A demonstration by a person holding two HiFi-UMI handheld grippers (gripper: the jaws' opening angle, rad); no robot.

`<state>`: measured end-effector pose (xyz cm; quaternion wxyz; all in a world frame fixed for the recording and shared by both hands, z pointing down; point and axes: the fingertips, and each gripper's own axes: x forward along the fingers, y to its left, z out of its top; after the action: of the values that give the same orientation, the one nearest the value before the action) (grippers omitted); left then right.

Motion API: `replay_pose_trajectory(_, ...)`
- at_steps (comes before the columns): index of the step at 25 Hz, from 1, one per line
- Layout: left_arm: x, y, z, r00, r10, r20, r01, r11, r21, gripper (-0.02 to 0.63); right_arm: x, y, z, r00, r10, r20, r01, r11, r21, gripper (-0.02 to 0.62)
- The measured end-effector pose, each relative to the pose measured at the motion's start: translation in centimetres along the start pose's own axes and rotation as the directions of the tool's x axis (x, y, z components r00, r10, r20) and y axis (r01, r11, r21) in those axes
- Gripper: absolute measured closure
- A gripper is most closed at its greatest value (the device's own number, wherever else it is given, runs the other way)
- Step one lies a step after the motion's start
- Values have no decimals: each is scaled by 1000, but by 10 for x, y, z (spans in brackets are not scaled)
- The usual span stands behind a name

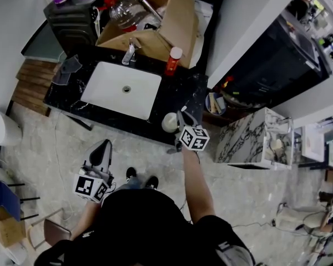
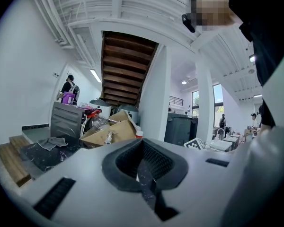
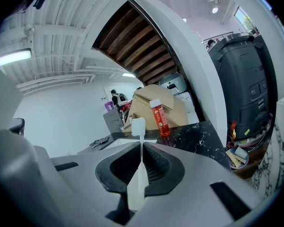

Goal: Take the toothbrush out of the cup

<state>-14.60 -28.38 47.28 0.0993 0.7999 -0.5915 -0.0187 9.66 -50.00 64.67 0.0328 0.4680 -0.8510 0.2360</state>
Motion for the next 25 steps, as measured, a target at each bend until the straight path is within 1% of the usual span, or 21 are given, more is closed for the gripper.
replay_pose_trajectory(4, -1, 0, 2, 1000, -10, 10, 10, 1000, -1, 601, -15, 11, 17, 999, 6, 49, -6, 1000, -11, 568)
replay_pose_trajectory(8, 1, -1, 5, 999, -25, 24, 25, 1000, 2, 601, -40, 30, 47, 992, 24, 123, -19, 999, -36, 568)
replay_pose_trajectory(14, 6, -2, 12, 997, -54, 48, 53, 999, 10, 601, -94, 65, 98, 967, 66, 246, -46, 995, -87, 568)
replay_pose_trajectory(19, 9, -9, 19, 995, -82, 65, 82, 997, 4, 601, -140, 93, 123, 948, 120, 294, -82, 987, -140, 568)
replay_pose_trajectory(22, 9, -13, 24, 993, -96, 66, 97, 995, -4, 601, -168, 106, 134, 937, 124, 326, -77, 985, -155, 568)
replay_pose_trajectory(25, 9, -17, 32, 991, -110, 75, 111, 994, -8, 601, -195, 115, 142, 926, 106, 362, -50, 986, -161, 568)
